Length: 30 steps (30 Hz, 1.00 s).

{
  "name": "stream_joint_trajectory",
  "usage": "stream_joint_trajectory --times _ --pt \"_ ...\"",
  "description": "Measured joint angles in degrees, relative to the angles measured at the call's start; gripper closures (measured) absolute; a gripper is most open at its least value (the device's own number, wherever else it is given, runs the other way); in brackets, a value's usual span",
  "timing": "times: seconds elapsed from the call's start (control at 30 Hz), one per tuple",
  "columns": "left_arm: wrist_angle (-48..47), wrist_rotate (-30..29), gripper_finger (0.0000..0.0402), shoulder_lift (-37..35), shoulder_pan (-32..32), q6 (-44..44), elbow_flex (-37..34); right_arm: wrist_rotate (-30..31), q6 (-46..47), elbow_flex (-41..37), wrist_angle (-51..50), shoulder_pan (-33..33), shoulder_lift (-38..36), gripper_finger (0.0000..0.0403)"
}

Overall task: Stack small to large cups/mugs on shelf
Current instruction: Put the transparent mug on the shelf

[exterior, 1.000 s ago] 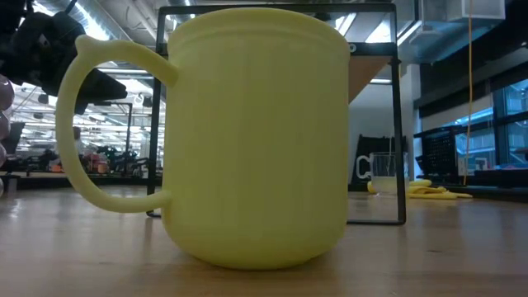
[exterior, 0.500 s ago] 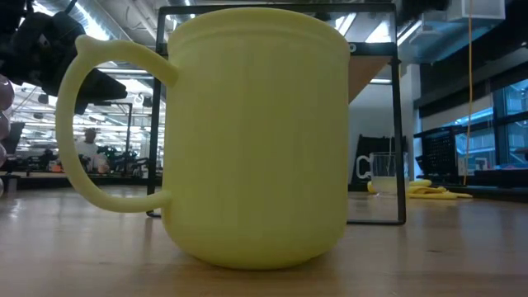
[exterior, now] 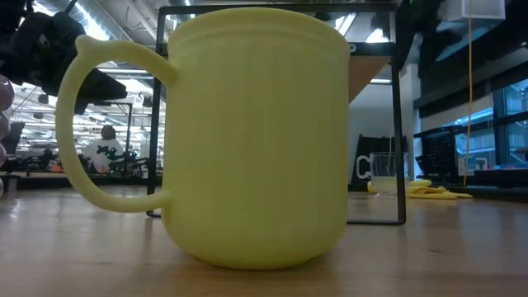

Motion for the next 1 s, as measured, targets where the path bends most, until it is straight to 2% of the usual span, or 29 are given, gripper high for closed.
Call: stream_joint_trajectory --times 0.17,0.37,0.5,0.83,1.0 --pt "0.0 0.0 0.0334 0.0 0.0 0.0 0.0 -4.4 -8.1 -0.1 1.3 -5.8 10.4 0.0116" --pt "0.0 0.0 0.0334 0.0 0.0 0.0 0.0 -6.7 -12.9 -5.4 8.9 -5.5 15.8 0.0116" --pt "0.0 0.0 0.0334 0.0 0.0 0.0 0.0 -11.2 -12.5 -12.8 17.4 -5.5 14.8 0.0116" --pt "0.0 0.0 0.0334 0.0 0.0 0.0 0.0 -10.8 -8.8 -27.7 28.4 -5.5 6.0 0.0116" --pt "0.0 0.0 0.0334 0.0 0.0 0.0 0.0 -9.8 -7.3 -32.8 33.4 -5.5 4.8 0.0116"
